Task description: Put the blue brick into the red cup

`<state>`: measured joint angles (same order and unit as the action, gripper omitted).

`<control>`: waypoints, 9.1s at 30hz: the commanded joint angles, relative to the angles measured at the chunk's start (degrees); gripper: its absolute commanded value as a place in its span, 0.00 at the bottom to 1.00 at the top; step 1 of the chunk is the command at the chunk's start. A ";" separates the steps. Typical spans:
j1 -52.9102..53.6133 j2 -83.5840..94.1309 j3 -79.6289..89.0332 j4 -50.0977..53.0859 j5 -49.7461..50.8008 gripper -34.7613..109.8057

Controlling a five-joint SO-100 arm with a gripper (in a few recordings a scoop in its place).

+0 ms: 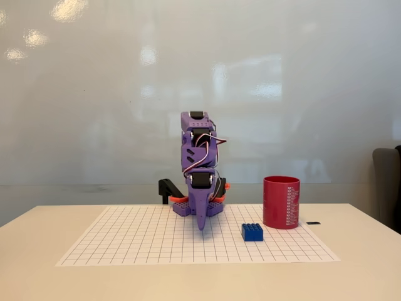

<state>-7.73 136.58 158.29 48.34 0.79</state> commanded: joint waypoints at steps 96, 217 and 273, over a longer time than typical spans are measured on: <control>-34.80 -44.91 -41.48 25.40 -12.22 0.66; -44.12 -21.45 -73.39 49.22 -34.37 0.24; -56.78 -23.82 -61.26 45.26 -22.15 0.24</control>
<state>-67.15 111.53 97.47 96.06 -20.65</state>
